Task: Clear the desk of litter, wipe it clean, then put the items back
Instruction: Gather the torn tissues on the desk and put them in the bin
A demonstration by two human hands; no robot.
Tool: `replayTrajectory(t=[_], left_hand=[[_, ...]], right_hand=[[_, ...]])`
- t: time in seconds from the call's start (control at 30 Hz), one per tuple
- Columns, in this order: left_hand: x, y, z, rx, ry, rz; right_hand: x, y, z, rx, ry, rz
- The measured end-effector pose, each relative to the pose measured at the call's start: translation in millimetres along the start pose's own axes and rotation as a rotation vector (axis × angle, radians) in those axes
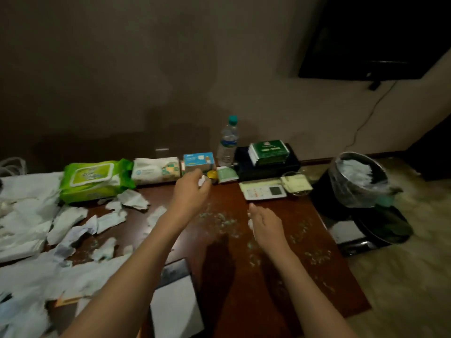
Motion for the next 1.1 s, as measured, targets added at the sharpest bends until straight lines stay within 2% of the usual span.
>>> replayTrajectory(t=[0.2, 0.33, 0.43, 0.67, 0.83, 1.1], left_hand=[[-76, 86, 133, -0.056, 0.213, -0.183], [-117, 134, 209, -0.124, 0.256, -0.190], [-140, 159, 255, -0.203, 0.249, -0.164], [-204, 167, 329, -0.313, 0.170, -0.230], [-266, 158, 359, -0.271, 0.242, -0.337], [-366, 109, 423, -0.198, 0.305, -0.309]], right_hand=[[138, 17, 90, -0.089, -0.006, 0.145], [225, 31, 131, -0.131, -0.122, 0.247], [271, 33, 157, -0.155, -0.107, 0.326], [332, 21, 213, -0.224, -0.095, 0.415], [362, -12, 251, -0.240, -0.071, 0.409], [412, -125, 308, -0.231, -0.026, 0.402]])
Point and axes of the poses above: each hand's wrist, its own y-axis away from the middle knuckle, its own x-axis out of the back of the hand, z = x × y, the point moved 4 cm from there along -y, towards the middle knuckle, and after that the axes turned 13 degrees about z, right-handed, at the moved point
